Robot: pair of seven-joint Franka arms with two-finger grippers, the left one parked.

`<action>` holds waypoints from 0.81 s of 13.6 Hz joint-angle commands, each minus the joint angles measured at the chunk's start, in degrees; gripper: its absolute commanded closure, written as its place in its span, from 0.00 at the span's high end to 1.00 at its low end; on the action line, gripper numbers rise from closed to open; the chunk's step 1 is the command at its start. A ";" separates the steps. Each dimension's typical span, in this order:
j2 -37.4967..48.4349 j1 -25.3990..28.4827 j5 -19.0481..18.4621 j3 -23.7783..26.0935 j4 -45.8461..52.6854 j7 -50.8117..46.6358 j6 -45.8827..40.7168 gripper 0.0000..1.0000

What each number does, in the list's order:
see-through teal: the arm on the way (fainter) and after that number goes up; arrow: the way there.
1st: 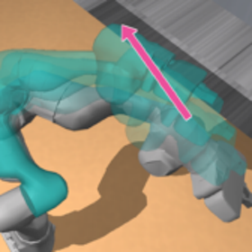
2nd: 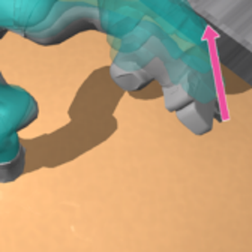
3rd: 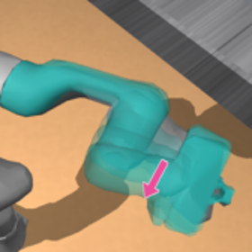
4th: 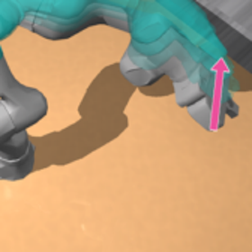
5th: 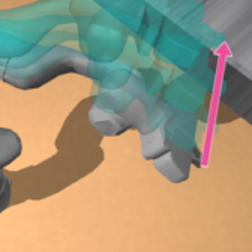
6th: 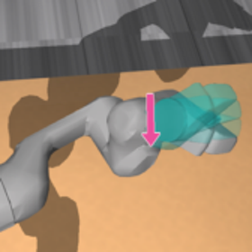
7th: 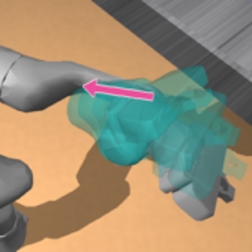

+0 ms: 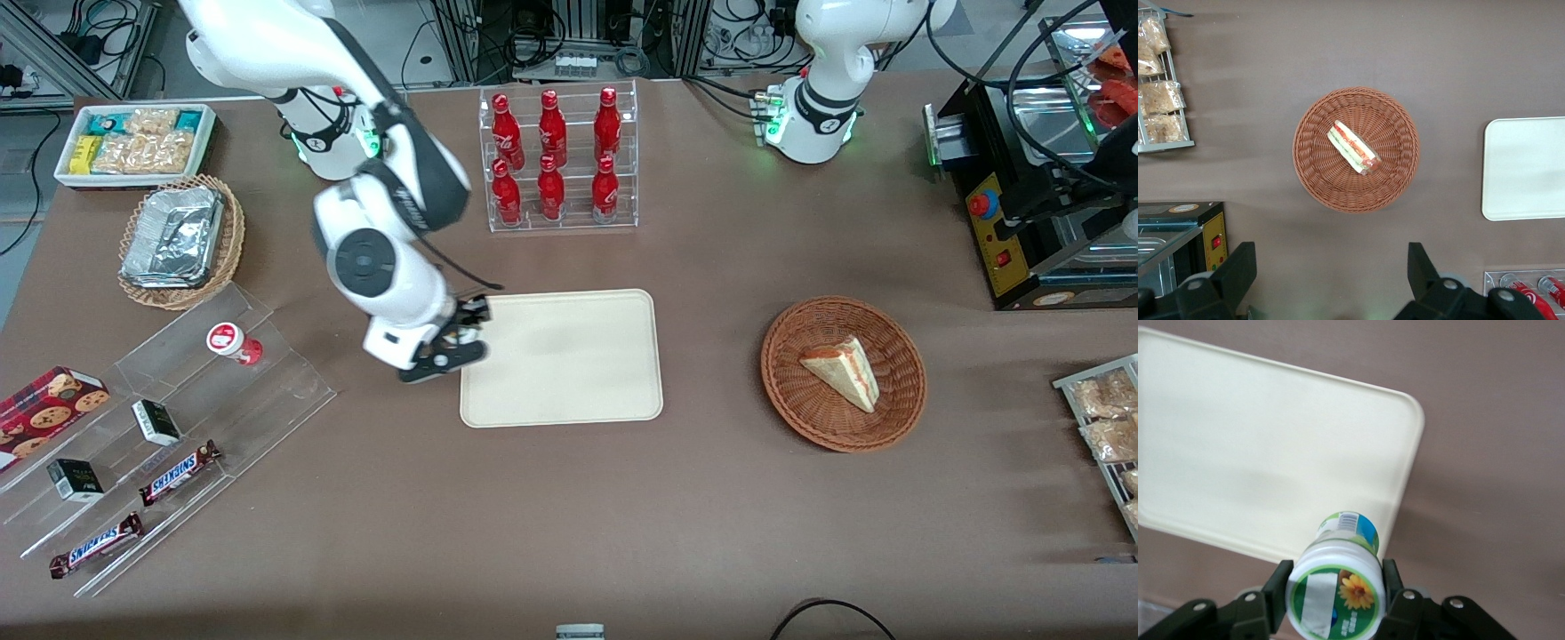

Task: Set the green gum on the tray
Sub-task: 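Lift the held tub and carry it over the cream tray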

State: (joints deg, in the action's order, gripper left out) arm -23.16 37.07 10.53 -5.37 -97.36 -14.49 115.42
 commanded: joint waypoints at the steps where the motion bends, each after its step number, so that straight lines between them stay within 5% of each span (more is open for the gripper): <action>1: -6.70 4.13 1.24 -0.70 7.52 -7.72 1.03 0.00; 5: -14.35 8.62 1.07 -0.79 14.12 -16.96 5.60 0.00; 11: -18.15 9.60 -1.30 -1.14 14.75 -17.33 10.18 0.00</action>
State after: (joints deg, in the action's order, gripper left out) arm -39.78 46.58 10.11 -5.86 -85.35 -31.71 125.65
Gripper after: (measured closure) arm 0.410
